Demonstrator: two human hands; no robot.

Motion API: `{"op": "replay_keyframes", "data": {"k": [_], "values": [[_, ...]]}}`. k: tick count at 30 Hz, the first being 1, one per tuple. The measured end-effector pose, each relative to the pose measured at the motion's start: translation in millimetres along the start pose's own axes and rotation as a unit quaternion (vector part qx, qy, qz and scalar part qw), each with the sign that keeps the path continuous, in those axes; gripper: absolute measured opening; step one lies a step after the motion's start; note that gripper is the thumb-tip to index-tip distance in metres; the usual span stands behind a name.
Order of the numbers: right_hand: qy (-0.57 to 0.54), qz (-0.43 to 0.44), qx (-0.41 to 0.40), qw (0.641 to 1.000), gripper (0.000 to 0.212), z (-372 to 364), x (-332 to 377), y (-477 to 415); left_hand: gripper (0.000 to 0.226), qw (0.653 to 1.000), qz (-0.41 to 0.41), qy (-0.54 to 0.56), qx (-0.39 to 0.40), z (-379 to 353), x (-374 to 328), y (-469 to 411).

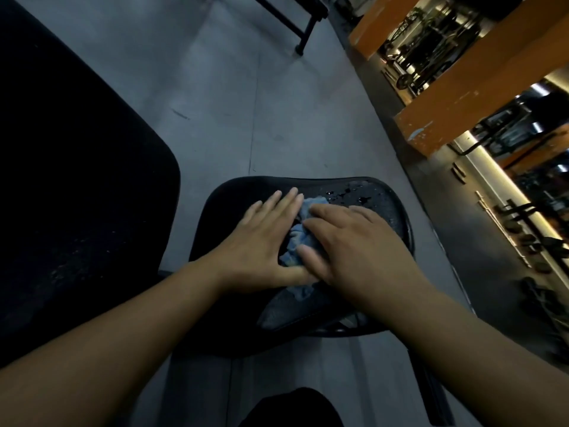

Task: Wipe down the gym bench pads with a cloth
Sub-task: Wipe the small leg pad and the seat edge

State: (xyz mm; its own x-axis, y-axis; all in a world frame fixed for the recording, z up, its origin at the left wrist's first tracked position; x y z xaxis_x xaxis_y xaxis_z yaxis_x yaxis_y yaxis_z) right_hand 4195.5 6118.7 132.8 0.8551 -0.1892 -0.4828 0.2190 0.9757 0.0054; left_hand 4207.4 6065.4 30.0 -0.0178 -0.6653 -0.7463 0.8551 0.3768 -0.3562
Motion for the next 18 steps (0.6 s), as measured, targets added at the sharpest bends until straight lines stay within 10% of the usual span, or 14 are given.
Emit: {"op": "replay_keyframes", "data": {"k": [9,14,18], "values": [[-0.007,-0.047,-0.009,0.999,0.055,4,-13,-8,0.126,0.998,-0.011,-0.063,-0.009,7,11,-3],[-0.016,-0.237,0.000,0.971,0.034,7,-82,-38,0.088,0.997,0.002,-0.051,-0.060,13,9,-3],[0.030,-0.133,-0.021,0.990,0.070,-12,-10,-15,0.084,0.997,0.009,-0.051,-0.056,14,9,-5]]}}
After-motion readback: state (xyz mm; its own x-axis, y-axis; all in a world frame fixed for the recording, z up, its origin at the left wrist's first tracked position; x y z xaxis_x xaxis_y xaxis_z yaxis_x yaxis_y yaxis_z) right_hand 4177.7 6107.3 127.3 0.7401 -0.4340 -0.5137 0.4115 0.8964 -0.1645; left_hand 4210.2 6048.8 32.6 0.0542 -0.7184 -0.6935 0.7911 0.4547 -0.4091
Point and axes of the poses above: each hand's wrist, its own y-axis away from the middle knuckle, its own z-axis out of the back of the hand, x = y × z, the point moved 10 cm from there along -y, towards the middle knuckle, and after that the axes turned 8 degrees about -x, right-handed, at the moved point
